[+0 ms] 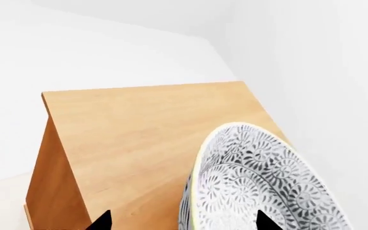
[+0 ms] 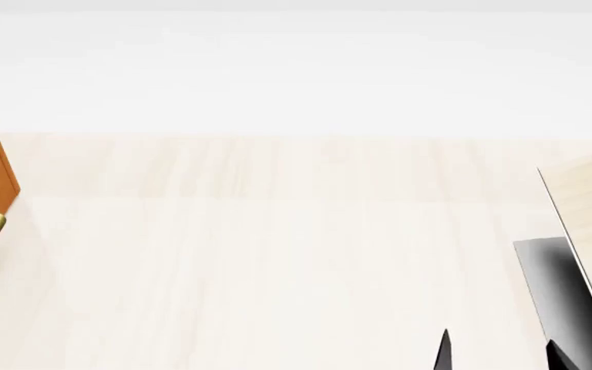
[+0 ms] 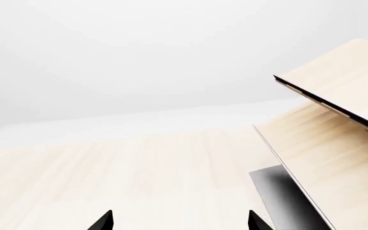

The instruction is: Close the top drawer of the cabinet and put the bowl on top of it.

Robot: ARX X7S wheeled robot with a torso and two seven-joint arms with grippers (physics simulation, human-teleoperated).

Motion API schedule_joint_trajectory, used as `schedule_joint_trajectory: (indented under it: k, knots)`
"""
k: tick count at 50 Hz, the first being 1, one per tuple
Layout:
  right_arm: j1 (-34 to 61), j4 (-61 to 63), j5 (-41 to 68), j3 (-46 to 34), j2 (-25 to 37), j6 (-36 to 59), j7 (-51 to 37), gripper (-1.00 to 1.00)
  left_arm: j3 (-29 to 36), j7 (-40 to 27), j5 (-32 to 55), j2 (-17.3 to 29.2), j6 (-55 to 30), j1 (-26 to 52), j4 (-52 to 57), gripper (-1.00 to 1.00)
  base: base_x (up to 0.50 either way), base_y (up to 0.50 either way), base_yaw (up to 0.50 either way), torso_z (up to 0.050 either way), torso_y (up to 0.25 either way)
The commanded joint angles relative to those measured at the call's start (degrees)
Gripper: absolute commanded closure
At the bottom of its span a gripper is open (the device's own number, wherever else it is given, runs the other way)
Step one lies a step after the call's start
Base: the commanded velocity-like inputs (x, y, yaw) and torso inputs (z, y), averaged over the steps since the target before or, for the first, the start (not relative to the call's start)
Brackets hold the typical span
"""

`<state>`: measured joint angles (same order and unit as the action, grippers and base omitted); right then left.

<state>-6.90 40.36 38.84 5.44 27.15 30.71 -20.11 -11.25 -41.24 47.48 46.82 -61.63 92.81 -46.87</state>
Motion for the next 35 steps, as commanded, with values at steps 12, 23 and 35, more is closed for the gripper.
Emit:
schedule_joint_trajectory:
  k: [12, 23, 35]
  knots:
    - [0.2, -1.2, 0.1, -0.3, 0.2, -0.9, 0.6, -1.0, -6.7, -8.9, 6.7, 0.7, -10.3, -1.4, 11.4, -1.0, 0.0, 0.0, 0.0, 0.0, 0.0]
    - [0.5, -0.8, 0.4, -0.6, 0.5, -0.5, 0.4, -1.0, -11.3, -14.6, 12.7, 1.4, -18.4, -2.5, 21.4, -1.0, 0.0, 0.0, 0.0, 0.0, 0.0]
    - [0.5, -1.5, 0.2, -0.9, 0.4, -1.3, 0.8, -1.0, -17.8, -19.3, 19.1, 2.4, -23.7, -4.5, 27.8, -1.0, 0.0, 0.0, 0.0, 0.0, 0.0]
